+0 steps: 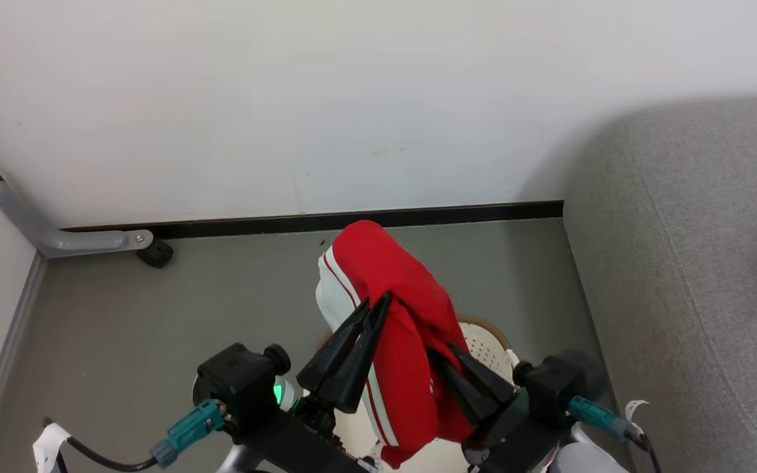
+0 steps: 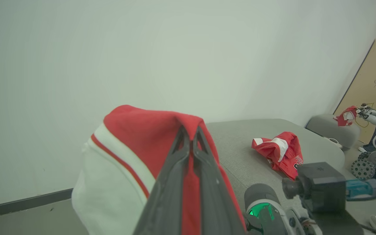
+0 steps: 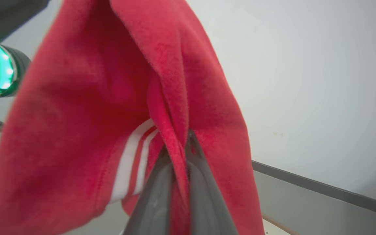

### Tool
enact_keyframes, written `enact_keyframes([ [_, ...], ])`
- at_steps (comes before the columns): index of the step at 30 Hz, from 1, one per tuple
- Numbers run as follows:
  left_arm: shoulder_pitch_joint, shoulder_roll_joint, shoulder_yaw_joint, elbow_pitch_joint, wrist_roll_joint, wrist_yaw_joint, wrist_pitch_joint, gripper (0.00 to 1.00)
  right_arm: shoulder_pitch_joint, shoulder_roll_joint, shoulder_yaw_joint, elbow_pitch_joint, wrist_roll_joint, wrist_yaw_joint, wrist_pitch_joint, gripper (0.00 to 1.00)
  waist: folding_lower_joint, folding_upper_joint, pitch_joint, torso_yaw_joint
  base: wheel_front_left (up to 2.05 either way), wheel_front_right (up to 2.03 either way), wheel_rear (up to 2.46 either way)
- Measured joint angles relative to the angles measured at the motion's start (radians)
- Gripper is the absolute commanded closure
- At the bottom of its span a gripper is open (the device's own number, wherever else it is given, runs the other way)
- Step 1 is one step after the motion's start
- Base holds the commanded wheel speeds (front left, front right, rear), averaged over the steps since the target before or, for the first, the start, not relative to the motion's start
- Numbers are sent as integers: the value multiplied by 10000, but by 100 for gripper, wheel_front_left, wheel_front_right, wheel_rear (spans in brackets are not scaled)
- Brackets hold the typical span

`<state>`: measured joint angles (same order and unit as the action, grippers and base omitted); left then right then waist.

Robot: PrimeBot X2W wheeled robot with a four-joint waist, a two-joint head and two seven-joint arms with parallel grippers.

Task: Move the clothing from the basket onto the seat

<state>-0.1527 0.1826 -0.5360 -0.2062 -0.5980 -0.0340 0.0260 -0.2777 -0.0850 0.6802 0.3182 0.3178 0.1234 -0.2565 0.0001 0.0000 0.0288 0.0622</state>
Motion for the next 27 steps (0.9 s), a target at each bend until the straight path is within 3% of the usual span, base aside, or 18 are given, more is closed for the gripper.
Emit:
enact_keyframes([
  [2,64,13,29,8,-35,12,12,8,-5,-81,-259,-19,4,2,0,100,0,0,54,-53,0,0,0],
  [3,122,13,36,17,-50,54,35,0,-10,-155,-412,-23,4,2,2,100,0,0,79,-79,0,0,0],
  [9,308,61,148,249,-109,165,73,0,-210,-911,-1534,-230,0,-58,2,100,0,0,171,-196,0,0,0],
  [14,452,142,186,414,-107,163,-96,0,-429,-1124,-2000,-437,-6,-111,0,100,0,0,175,-270,0,0,0],
  [27,1142,274,-140,765,272,61,-706,0,-510,-1137,-2180,-761,-127,-178,0,100,0,1,114,-406,0,0,0],
])
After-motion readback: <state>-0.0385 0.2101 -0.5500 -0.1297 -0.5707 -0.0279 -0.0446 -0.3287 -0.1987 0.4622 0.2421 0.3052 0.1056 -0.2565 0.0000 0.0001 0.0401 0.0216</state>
